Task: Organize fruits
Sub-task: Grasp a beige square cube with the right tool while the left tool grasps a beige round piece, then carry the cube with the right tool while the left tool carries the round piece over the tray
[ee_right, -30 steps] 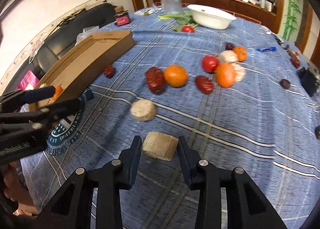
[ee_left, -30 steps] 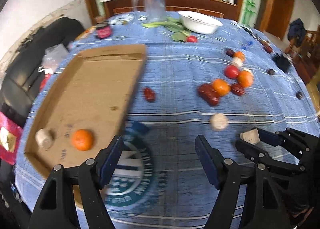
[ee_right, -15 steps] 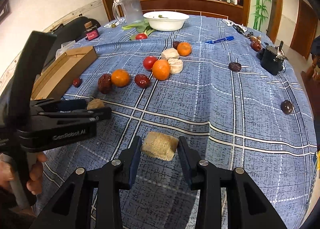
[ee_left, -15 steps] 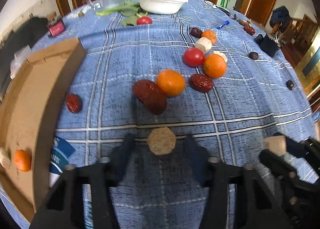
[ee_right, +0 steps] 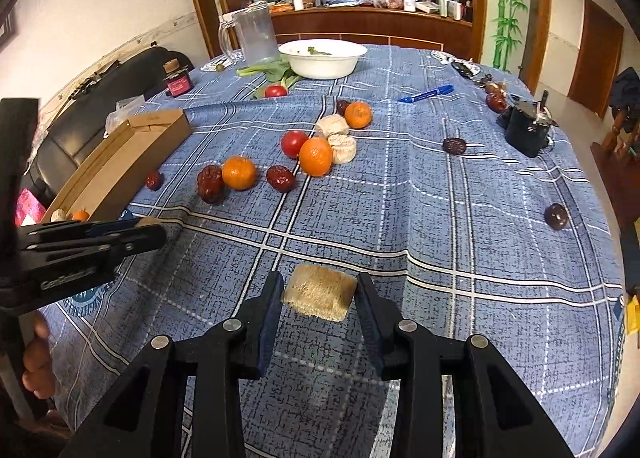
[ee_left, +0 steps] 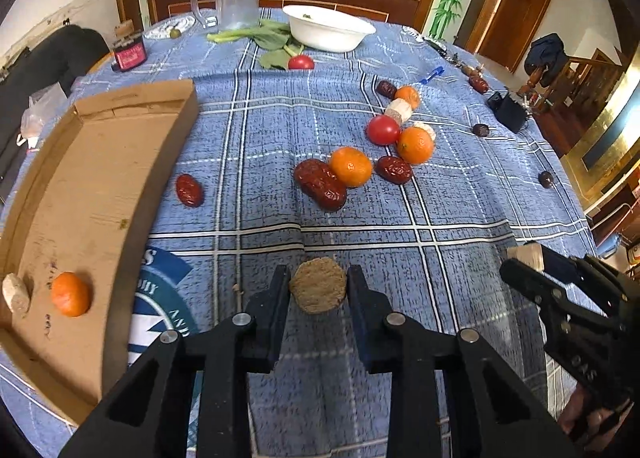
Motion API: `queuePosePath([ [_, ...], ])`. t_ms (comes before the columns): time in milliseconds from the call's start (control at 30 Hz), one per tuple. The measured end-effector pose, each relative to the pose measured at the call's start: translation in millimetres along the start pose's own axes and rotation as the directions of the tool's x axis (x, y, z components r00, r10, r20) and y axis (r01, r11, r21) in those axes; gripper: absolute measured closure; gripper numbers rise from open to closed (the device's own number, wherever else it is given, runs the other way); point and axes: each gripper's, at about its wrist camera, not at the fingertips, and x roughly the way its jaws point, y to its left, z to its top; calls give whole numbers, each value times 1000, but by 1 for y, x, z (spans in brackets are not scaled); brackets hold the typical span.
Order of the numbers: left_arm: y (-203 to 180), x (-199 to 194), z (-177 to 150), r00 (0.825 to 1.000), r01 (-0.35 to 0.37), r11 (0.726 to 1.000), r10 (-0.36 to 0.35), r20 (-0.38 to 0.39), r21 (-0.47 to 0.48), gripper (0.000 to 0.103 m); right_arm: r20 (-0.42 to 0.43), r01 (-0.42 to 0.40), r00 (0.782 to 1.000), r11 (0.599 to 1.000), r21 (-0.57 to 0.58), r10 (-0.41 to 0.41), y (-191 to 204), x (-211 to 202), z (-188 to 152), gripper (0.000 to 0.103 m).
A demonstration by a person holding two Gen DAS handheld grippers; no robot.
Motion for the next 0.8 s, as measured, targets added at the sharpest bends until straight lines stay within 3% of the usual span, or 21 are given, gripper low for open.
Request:
queuePosePath([
  [333,18,-25,-5,999,15,1000,-15,30,0,75,-6,28,1000,999,24,-28,14,-7,-3,63],
  [800,99,-57,-12,996,-35,993,44,75,-114,75,-11,-45,999,994,-98,44,100,11,25,63],
])
